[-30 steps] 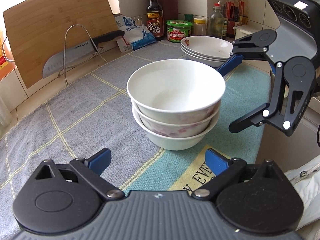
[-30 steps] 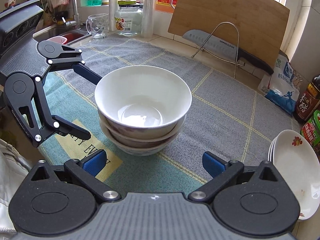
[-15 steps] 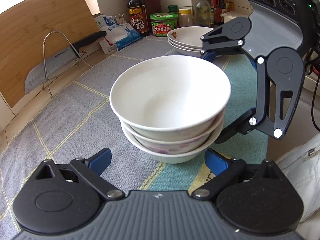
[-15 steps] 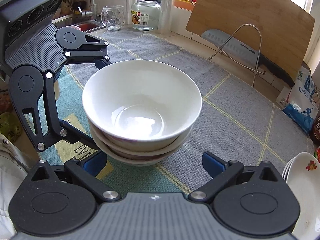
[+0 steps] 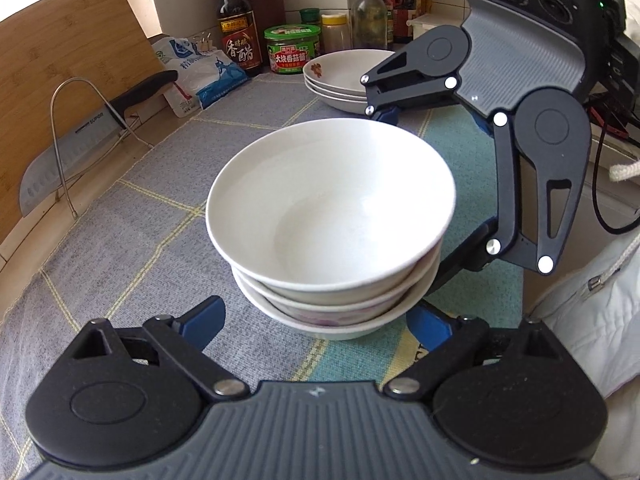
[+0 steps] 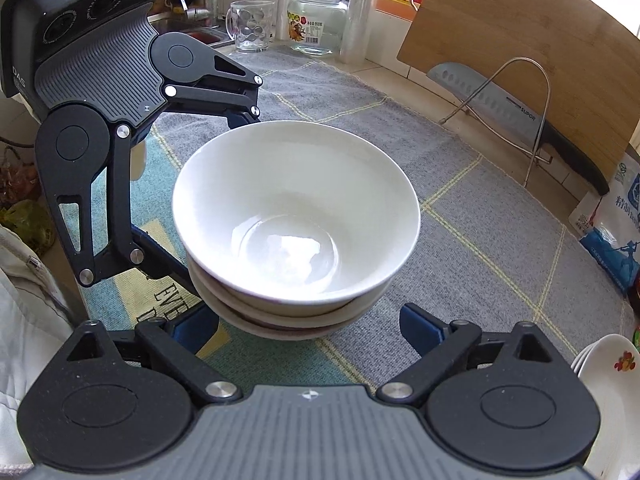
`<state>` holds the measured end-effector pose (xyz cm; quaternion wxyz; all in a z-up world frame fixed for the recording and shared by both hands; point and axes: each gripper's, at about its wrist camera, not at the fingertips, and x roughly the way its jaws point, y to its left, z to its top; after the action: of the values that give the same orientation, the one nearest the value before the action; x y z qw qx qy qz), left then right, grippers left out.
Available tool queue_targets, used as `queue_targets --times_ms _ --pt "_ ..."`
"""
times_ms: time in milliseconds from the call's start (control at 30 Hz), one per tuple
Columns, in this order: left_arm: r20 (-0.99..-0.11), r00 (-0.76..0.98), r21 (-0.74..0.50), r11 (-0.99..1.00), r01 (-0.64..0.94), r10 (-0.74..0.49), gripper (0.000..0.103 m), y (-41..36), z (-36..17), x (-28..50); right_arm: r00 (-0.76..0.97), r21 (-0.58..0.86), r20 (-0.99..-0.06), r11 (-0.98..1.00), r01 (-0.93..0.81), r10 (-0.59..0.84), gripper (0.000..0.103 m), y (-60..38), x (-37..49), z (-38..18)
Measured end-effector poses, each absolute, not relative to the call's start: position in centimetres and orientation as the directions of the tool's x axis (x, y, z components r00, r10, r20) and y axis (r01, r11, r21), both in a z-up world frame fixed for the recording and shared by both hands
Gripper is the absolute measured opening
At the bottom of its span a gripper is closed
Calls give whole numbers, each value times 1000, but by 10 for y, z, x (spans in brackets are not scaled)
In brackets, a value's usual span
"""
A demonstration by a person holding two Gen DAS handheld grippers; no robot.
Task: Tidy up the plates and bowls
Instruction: 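Lift the bowl stack with both tools and carry it over the plate stack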
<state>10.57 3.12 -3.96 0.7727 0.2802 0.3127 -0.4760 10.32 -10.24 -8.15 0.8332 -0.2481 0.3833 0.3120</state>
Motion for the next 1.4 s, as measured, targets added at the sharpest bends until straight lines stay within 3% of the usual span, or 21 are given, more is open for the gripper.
queue_targets --times_ms 300,1400 --pt "-760 271 111 293 950 -591 83 32 -37 110 444 -127 -816 635 -762 369 84 -106 111 -81" --pt "-769 160 46 195 980 -619 88 29 -42 130 375 -84 -840 589 -803 391 89 -105 126 -82"
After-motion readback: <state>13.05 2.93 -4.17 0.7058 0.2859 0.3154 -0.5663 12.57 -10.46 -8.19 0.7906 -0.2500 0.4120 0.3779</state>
